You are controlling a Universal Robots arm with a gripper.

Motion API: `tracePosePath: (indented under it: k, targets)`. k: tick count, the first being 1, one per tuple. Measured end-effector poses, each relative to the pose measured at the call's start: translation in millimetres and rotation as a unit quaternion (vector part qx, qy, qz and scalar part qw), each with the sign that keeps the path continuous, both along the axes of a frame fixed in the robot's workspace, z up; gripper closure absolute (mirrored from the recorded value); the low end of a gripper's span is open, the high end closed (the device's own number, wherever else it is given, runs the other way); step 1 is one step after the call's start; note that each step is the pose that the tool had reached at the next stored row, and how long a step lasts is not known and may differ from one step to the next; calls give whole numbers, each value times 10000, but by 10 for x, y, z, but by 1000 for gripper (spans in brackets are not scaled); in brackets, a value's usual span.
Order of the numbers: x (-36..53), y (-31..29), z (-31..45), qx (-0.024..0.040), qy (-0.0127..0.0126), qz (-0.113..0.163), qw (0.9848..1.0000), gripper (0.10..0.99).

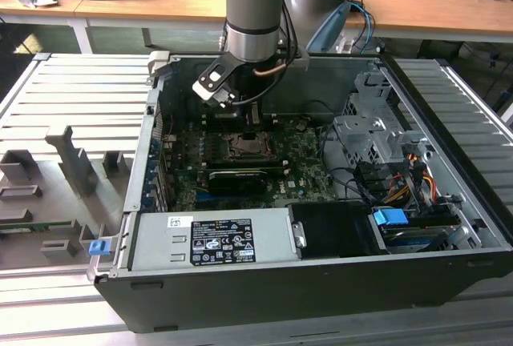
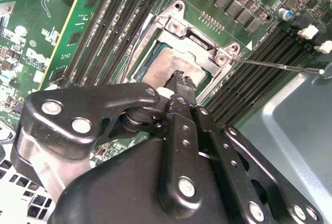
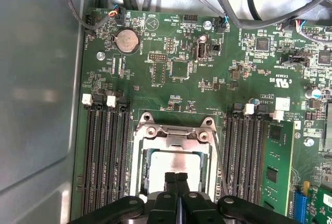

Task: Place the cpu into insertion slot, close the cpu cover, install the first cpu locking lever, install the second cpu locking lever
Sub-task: 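Install the first cpu locking lever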

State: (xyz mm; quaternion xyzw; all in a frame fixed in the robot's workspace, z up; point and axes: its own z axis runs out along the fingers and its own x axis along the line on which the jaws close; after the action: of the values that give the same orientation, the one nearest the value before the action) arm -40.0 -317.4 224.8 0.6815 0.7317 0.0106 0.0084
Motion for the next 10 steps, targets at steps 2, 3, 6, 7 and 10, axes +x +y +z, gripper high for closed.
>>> tracePosePath:
  k: [2, 3, 6, 7, 10]
  targets:
    - [0, 0, 7, 0, 0, 0, 10000, 980]
    - [0, 0, 7, 1, 0, 0, 10000, 980]
    - [0, 0, 16, 0, 0, 0, 10000, 980]
    - [0, 0, 18, 0, 0, 0, 10000, 980]
    - [0, 0, 22, -1, 0, 0, 10000, 980]
